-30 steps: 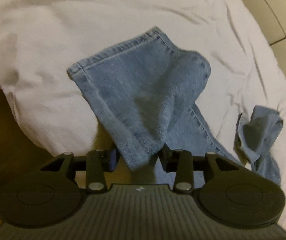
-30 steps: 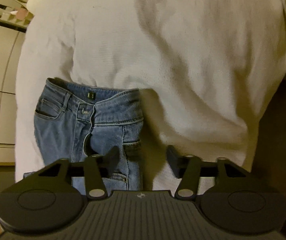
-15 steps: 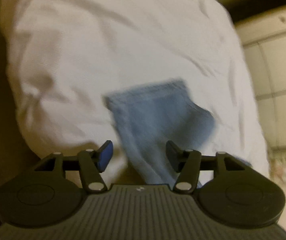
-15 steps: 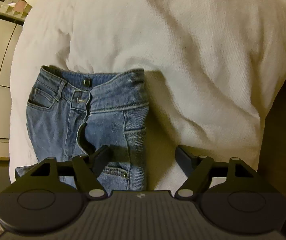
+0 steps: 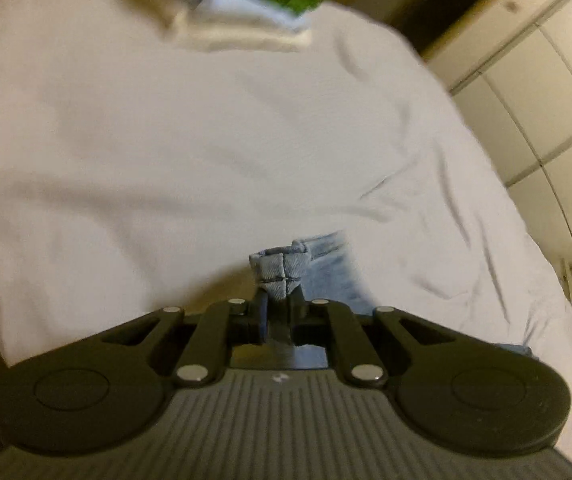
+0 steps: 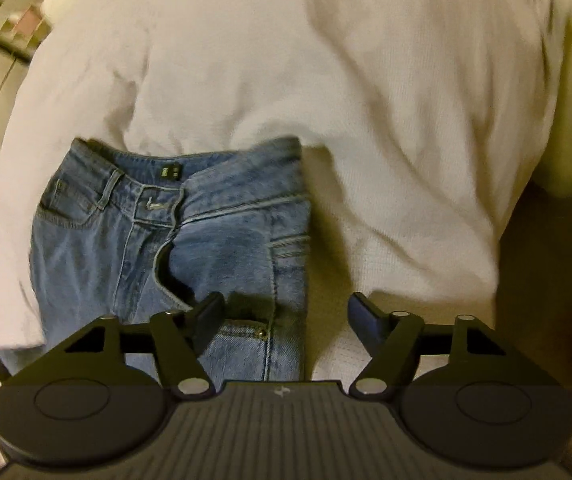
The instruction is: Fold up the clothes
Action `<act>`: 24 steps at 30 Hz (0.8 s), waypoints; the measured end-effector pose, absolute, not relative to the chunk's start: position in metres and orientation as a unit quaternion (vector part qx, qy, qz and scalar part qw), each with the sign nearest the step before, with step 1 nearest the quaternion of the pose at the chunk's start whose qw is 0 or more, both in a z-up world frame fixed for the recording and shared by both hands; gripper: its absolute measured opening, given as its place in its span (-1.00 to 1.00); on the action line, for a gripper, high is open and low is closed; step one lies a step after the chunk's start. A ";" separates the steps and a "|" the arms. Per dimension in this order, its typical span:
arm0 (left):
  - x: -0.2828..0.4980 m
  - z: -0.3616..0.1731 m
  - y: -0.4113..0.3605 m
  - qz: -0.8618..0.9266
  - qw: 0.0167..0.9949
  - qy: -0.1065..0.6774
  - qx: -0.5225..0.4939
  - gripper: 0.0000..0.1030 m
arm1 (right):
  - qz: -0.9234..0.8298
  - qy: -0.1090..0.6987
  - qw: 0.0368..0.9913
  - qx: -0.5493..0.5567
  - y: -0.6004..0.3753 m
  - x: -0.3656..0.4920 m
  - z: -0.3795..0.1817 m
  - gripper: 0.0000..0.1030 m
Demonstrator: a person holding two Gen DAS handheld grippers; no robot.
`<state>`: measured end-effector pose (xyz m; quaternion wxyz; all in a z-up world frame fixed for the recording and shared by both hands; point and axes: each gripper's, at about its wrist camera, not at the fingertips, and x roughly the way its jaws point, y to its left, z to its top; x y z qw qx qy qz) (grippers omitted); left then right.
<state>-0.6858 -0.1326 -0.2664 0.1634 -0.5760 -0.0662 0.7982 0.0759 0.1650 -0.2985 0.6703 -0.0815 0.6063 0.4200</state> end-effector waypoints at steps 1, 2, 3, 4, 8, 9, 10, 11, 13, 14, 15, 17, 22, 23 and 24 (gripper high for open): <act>-0.689 -0.265 -0.131 0.800 0.164 -0.044 -0.576 -0.86 | 0.429 0.593 0.675 -0.098 0.165 0.071 -0.291 0.34; -0.692 -0.264 -0.129 0.801 0.165 -0.021 -0.575 -0.82 | 0.424 0.585 0.681 -0.115 0.166 0.067 -0.287 0.35; -0.695 -0.262 -0.127 0.802 0.166 0.002 -0.574 -0.78 | 0.418 0.579 0.688 -0.131 0.167 0.064 -0.283 0.35; -0.698 -0.261 -0.125 0.803 0.166 0.024 -0.572 -0.78 | 0.411 0.574 0.695 -0.139 0.166 0.060 -0.280 0.37; -0.706 -0.251 -0.121 0.804 0.135 0.069 -0.574 -0.43 | 0.393 0.552 0.718 -0.162 0.165 0.046 -0.265 0.42; -0.711 -0.245 -0.123 0.810 0.109 0.066 -0.573 -0.31 | 0.395 0.544 0.721 -0.167 0.164 0.041 -0.260 0.51; -0.716 -0.239 -0.125 0.816 0.083 0.063 -0.569 -0.32 | 0.396 0.534 0.726 -0.174 0.165 0.036 -0.255 0.61; -0.721 -0.232 -0.127 0.821 0.057 0.061 -0.565 -0.36 | 0.398 0.526 0.730 -0.180 0.164 0.031 -0.250 0.64; -0.736 -0.218 -0.127 0.826 0.012 0.085 -0.557 -0.40 | 0.407 0.519 0.729 -0.185 0.162 0.020 -0.241 0.74; -0.744 -0.214 -0.124 0.828 0.008 0.097 -0.552 -0.41 | 0.412 0.520 0.725 -0.184 0.162 0.014 -0.238 0.74; -0.748 -0.208 -0.114 0.827 0.035 0.098 -0.553 -0.40 | 0.417 0.526 0.719 -0.180 0.161 0.009 -0.238 0.74; -0.750 -0.204 -0.075 0.807 0.120 0.098 -0.570 -0.41 | 0.428 0.538 0.707 -0.169 0.160 -0.001 -0.238 0.74; -0.691 -0.226 0.048 0.686 0.322 0.050 -0.650 -0.33 | 0.440 0.582 0.671 -0.132 0.164 -0.031 -0.255 0.74; -0.674 -0.235 0.076 0.658 0.351 0.037 -0.665 -0.28 | 0.442 0.590 0.663 -0.128 0.167 -0.037 -0.258 0.74; -0.660 -0.244 0.099 0.638 0.368 0.031 -0.675 -0.20 | 0.443 0.599 0.656 -0.123 0.170 -0.043 -0.261 0.74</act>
